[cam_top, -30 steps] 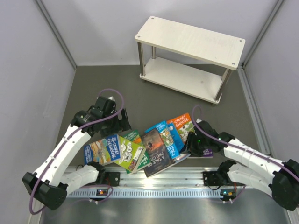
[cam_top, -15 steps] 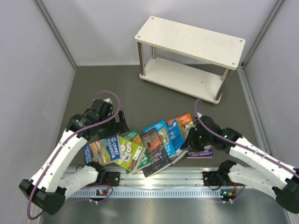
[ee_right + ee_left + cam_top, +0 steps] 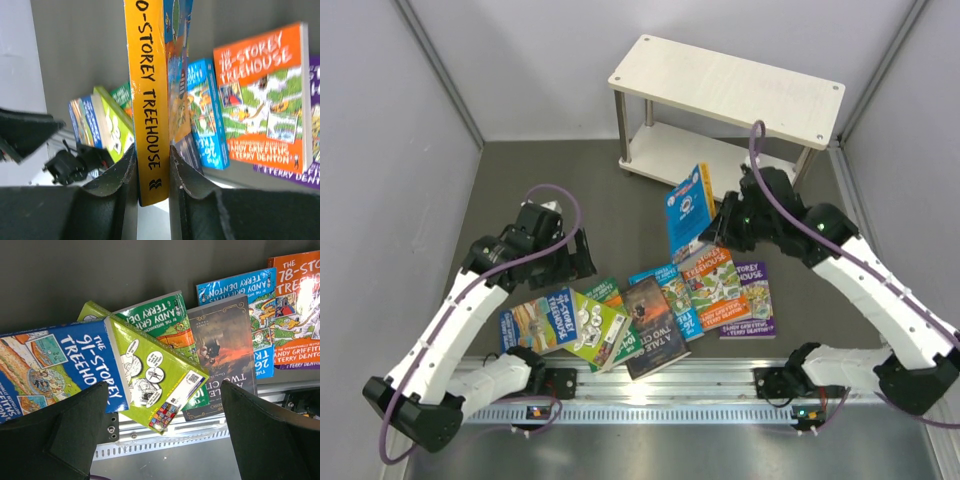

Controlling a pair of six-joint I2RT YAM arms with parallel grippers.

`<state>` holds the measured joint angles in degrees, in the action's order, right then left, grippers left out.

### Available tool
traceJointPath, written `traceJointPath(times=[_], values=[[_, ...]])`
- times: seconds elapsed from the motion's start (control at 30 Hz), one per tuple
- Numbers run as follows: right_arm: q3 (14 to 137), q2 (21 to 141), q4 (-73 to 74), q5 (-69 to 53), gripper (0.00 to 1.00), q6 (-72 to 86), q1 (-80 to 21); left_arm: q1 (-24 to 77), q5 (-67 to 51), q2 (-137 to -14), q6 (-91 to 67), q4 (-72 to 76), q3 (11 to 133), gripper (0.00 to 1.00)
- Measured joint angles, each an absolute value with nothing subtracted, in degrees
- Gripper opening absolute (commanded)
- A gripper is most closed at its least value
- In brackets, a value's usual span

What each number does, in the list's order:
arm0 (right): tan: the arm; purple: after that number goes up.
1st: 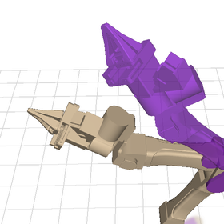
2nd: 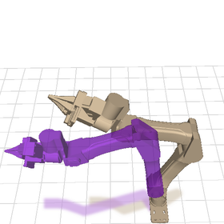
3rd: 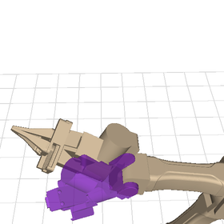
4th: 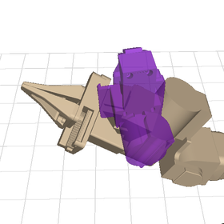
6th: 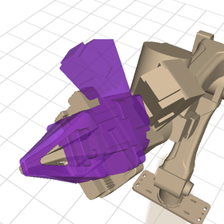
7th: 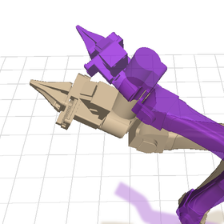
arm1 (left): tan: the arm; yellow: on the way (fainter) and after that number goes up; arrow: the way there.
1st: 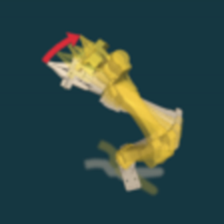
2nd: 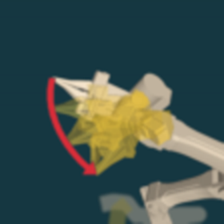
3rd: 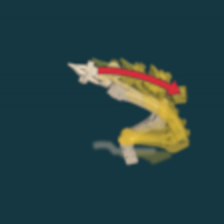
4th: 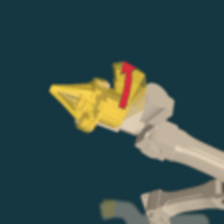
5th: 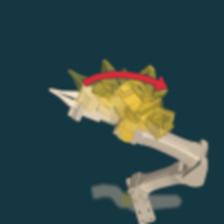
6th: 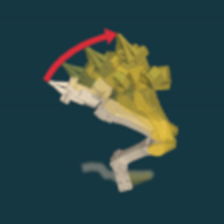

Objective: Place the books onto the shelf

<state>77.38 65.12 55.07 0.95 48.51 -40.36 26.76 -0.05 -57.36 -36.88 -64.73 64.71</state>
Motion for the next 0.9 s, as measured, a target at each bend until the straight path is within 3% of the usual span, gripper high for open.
traceJointPath(times=[0.2,0.53,0.67,0.8,0.9], values=[[86.37,73.91,52.86,-1.45,0.00,45.41,-33.28,26.76,1.56,-57.60,-35.83,-64.73,65.89,0.99],[108.95,86.21,47.99,-18.46,0.00,38.98,-25.23,26.76,3.57,-55.29,-36.03,-64.79,66.11,0.99],[110.37,85.17,45.04,-22.57,0.00,39.20,-17.87,26.76,3.90,-54.74,-36.27,-64.79,66.11,0.99],[106.85,84.27,41.78,-19.40,0.00,43.53,-5.37,26.76,3.90,-54.76,-36.49,-64.77,66.11,0.99],[105.41,84.42,40.95,-18.33,0.00,46.37,-1.87,26.76,3.90,-54.89,-36.56,-64.79,66.13,0.99]])
